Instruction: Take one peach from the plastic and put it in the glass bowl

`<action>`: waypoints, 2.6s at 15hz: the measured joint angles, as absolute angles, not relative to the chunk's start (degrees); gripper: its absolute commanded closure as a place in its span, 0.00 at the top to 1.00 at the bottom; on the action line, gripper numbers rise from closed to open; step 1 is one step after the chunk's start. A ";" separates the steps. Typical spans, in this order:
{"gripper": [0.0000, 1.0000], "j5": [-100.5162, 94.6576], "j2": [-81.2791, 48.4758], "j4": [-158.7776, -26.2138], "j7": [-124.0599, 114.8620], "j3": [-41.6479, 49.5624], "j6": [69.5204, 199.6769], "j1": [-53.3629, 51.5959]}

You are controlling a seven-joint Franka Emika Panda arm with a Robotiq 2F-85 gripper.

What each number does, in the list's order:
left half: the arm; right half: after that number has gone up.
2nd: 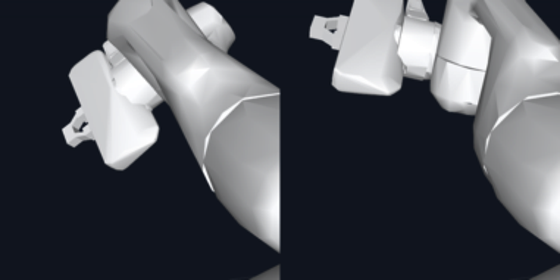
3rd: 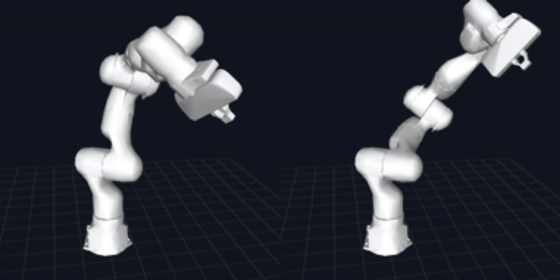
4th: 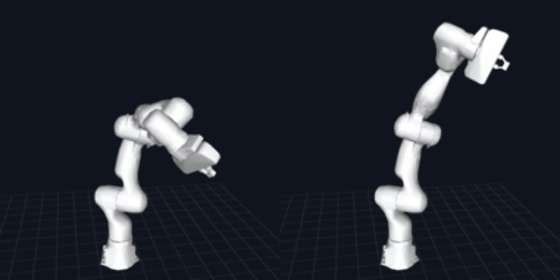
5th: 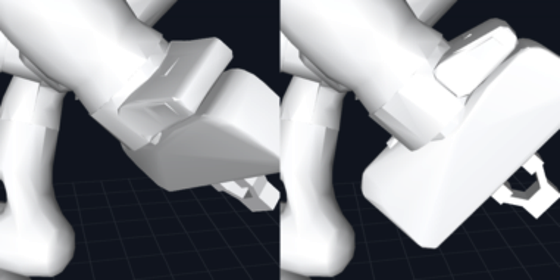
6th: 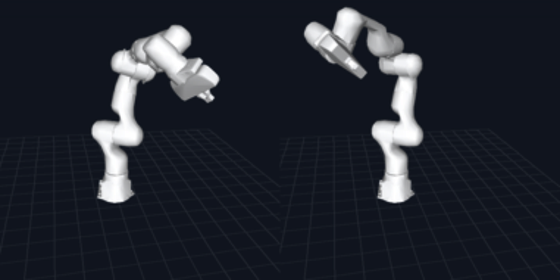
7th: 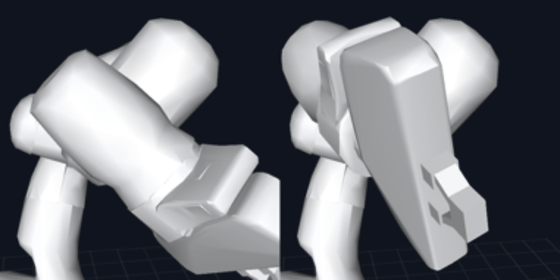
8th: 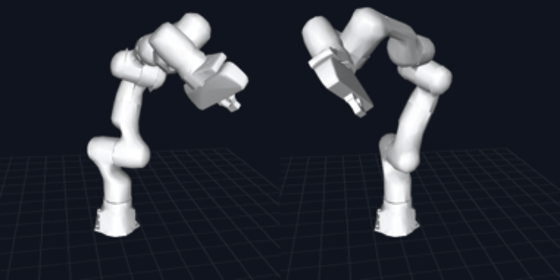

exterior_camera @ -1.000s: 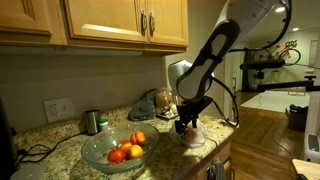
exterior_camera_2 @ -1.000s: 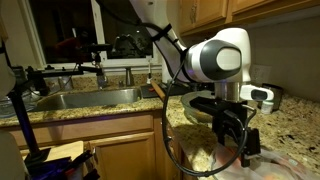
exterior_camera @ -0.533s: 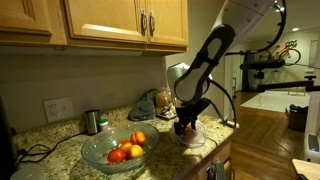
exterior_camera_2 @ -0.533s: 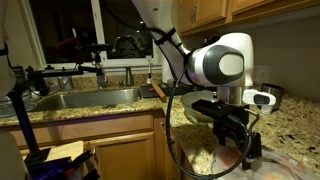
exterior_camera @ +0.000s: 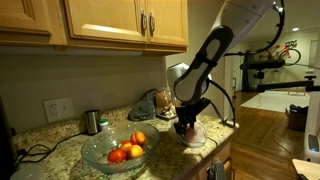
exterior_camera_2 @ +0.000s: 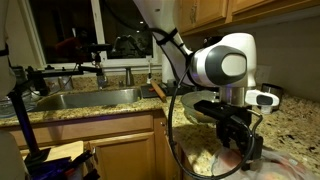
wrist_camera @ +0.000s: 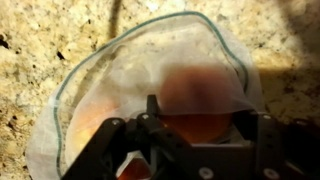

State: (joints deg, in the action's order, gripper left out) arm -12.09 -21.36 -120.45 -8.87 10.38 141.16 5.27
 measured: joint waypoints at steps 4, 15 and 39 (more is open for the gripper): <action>0.47 -12.09 -21.36 -120.41 -8.87 10.38 141.16 5.28; 0.47 -12.19 -21.34 -120.10 -8.87 10.38 141.24 5.24; 0.47 -31.62 -19.05 -123.17 -25.74 18.01 155.07 -1.79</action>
